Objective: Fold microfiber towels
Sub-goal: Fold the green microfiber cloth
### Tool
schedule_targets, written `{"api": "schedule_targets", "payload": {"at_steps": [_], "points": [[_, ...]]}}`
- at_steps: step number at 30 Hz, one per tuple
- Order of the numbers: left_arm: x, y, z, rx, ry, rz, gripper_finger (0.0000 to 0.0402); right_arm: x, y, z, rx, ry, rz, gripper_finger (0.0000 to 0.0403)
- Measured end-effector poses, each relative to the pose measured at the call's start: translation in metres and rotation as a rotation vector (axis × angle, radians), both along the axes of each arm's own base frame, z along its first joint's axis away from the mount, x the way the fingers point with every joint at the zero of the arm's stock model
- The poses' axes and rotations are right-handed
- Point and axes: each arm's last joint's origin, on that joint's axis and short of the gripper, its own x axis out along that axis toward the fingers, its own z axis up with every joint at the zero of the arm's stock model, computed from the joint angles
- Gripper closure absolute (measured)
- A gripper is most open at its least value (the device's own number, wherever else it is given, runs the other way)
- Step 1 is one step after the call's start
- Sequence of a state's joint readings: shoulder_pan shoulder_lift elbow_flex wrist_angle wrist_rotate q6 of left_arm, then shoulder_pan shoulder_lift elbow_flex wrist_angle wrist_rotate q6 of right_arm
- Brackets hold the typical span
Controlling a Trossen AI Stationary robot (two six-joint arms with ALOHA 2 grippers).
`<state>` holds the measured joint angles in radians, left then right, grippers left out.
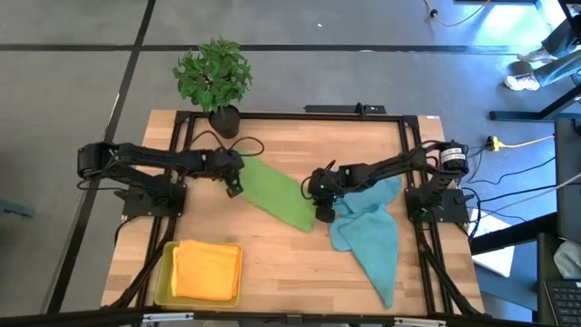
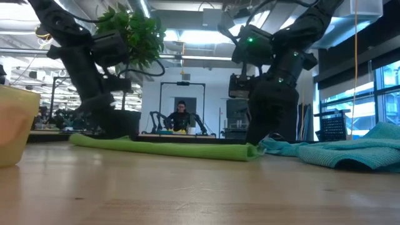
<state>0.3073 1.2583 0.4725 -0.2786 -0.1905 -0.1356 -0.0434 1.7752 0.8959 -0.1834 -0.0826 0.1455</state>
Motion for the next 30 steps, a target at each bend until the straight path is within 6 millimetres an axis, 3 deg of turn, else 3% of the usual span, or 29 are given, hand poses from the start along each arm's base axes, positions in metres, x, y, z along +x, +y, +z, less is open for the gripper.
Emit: {"api": "schedule_targets", "payload": {"at_steps": [10, 24, 30], "points": [[0.023, -0.003, 0.029, -0.096, -0.136, -0.122, 0.0348, 0.001, 0.028, 0.001, 0.078, -0.002, 0.019, 0.0309], [0.029, -0.052, 0.028, -0.22, -0.104, -0.297, 0.0349, 0.009, 0.045, 0.008, 0.253, -0.11, 0.135, 0.0309], [0.041, -0.074, 0.037, -0.139, -0.225, -0.409, 0.0353, 0.013, 0.046, 0.011, 0.28, -0.148, 0.16, 0.0309]]}}
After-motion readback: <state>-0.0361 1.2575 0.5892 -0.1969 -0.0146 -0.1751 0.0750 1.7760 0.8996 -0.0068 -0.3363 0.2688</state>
